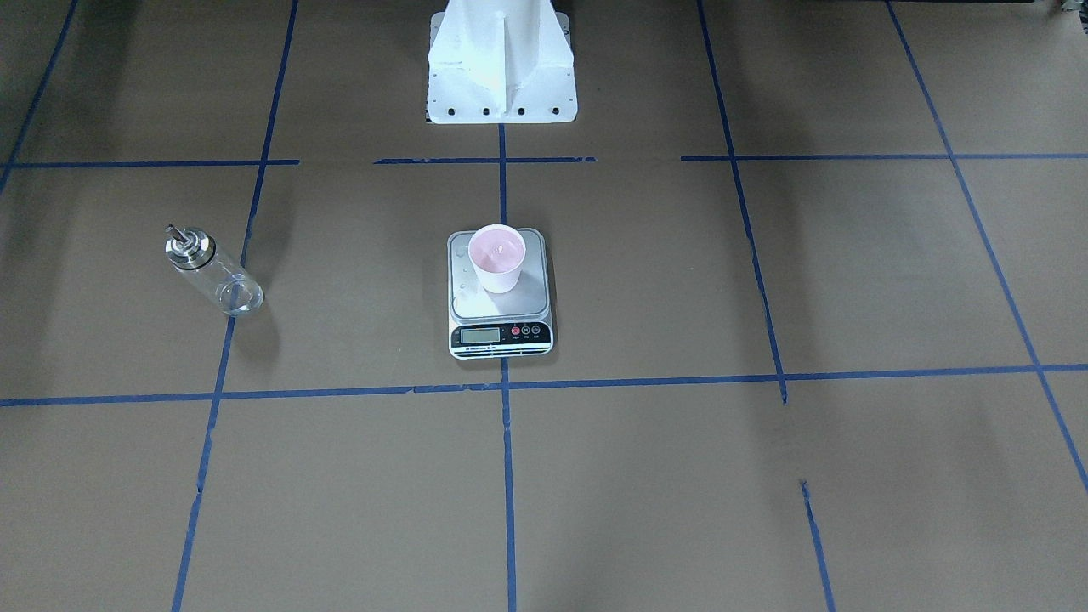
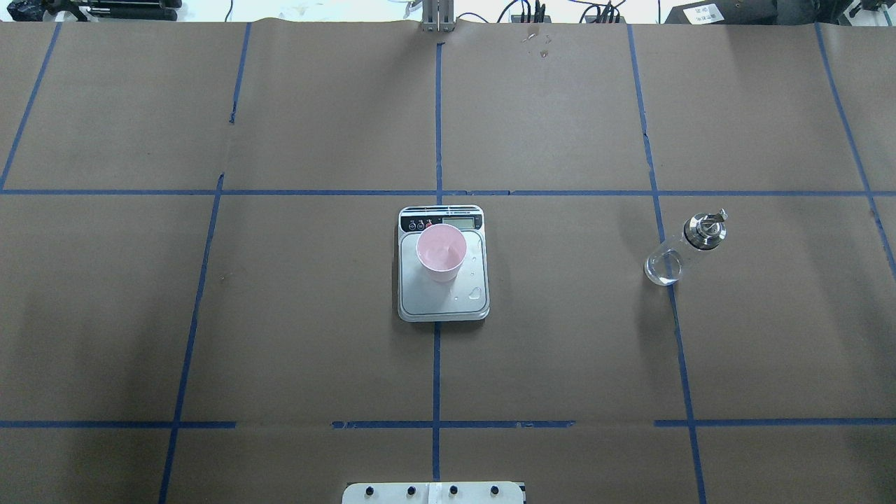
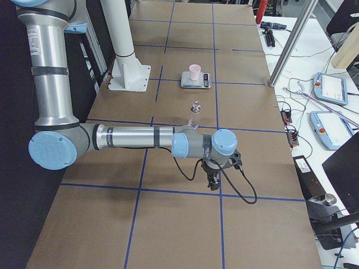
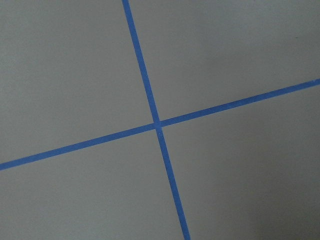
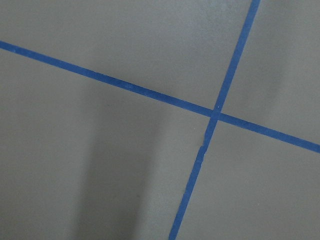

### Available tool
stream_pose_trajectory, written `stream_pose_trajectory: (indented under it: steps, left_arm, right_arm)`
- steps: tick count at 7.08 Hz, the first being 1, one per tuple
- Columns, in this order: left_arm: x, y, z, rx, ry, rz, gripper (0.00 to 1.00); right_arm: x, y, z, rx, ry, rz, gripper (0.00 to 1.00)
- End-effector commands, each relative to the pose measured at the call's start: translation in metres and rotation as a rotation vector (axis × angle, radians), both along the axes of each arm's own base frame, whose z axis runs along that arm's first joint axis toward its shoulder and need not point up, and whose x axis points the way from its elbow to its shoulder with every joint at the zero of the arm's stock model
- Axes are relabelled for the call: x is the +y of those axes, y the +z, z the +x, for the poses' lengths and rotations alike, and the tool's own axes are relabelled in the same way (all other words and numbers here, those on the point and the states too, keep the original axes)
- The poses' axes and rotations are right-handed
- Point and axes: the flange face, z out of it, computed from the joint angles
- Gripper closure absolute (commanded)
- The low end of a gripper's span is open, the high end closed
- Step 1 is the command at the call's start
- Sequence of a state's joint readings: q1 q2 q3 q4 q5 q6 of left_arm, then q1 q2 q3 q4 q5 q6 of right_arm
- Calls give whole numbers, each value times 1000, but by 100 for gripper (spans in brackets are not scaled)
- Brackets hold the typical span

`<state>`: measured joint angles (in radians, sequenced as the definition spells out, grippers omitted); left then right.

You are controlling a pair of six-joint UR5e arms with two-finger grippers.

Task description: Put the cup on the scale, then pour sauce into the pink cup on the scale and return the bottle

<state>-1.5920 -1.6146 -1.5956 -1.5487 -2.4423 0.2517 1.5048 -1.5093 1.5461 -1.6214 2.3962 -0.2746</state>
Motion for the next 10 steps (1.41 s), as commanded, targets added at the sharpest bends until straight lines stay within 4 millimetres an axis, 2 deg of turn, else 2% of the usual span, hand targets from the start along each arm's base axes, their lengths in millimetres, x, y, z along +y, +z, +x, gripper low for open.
stream_pose_trajectory:
  steps: [1, 4, 6, 10]
  left_arm:
    - [-1, -3, 2, 1, 3, 7, 0]
    - [-7, 0, -4, -107, 0, 13, 0]
    - [-1, 9, -4, -106, -2, -7, 0]
    - [1, 11, -5, -108, -99, -113, 0]
  right_arm:
    - [-1, -2, 0, 0, 0, 4, 0]
    - [-1, 0, 0, 0, 0, 0, 0]
    - [1, 0, 0, 0, 0, 0, 0]
    - [0, -1, 0, 0, 0, 3, 0]
